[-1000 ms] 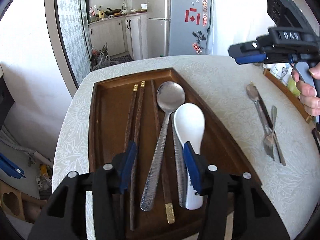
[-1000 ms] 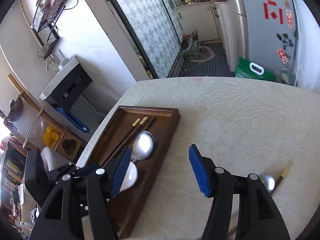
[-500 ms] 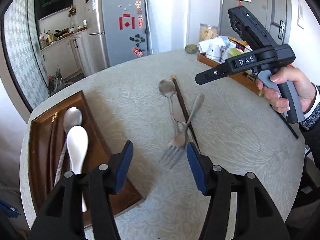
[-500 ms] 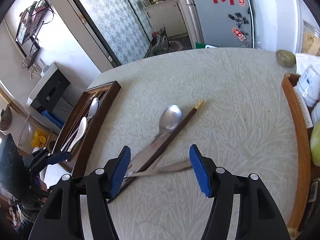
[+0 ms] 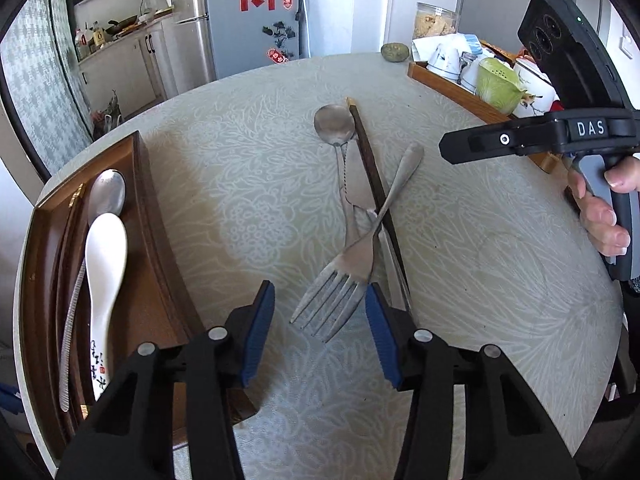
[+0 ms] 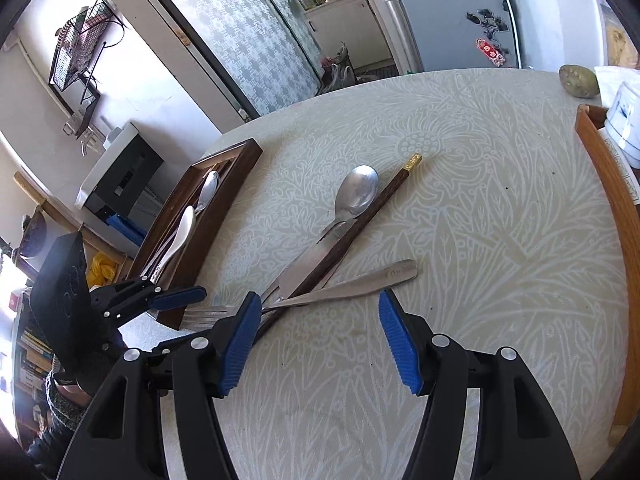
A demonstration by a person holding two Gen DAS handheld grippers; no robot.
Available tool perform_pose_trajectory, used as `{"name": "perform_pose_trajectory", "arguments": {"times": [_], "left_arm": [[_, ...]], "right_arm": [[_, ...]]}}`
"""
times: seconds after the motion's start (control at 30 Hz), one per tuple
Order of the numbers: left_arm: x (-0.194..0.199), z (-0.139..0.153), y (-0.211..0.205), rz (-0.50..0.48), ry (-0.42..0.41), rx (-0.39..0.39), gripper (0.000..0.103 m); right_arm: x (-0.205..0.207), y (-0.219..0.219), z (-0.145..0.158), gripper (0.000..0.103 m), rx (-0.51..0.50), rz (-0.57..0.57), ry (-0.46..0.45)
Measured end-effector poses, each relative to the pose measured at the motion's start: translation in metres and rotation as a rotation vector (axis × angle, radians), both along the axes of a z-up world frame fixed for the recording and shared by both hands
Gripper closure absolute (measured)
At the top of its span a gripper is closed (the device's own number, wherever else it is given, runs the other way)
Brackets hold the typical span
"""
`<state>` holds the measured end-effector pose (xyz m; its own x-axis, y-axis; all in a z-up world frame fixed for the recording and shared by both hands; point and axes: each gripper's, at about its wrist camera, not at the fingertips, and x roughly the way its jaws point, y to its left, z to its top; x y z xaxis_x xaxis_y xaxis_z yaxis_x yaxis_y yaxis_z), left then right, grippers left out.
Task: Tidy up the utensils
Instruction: 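Reach the left gripper to the steel fork and close on it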
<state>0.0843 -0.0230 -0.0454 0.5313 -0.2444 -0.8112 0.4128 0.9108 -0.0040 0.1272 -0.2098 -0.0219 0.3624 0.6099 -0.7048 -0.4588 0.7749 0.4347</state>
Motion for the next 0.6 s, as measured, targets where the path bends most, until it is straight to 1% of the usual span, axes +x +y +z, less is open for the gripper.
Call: {"name": "perform_pose_trajectory", "arguments": {"times": [0.13,0.53,0.57,0.6], "left_arm": [[-0.003,-0.002,0.0,0.002,0.005,-0.007,0.056],[-0.004,-0.001,-0.002,-0.016,-0.011,-0.03,0.067],[-0.006,-0.001,-0.003,-0.023,-0.014,-0.034,0.07],[-0.008,-0.001,-0.004,-0.032,-0.017,-0.032,0.076]], "right_arm": [[-0.002,-0.003,-0.003,0.041,0.007,0.001,0.003],[0.0,-0.004,-0.012,0.041,0.003,-0.018,0.015],[0.0,-0.004,-0.012,0.041,0.004,-0.024,0.017],[0.001,-0.005,-0.014,0.041,0.004,-0.028,0.02]]}}
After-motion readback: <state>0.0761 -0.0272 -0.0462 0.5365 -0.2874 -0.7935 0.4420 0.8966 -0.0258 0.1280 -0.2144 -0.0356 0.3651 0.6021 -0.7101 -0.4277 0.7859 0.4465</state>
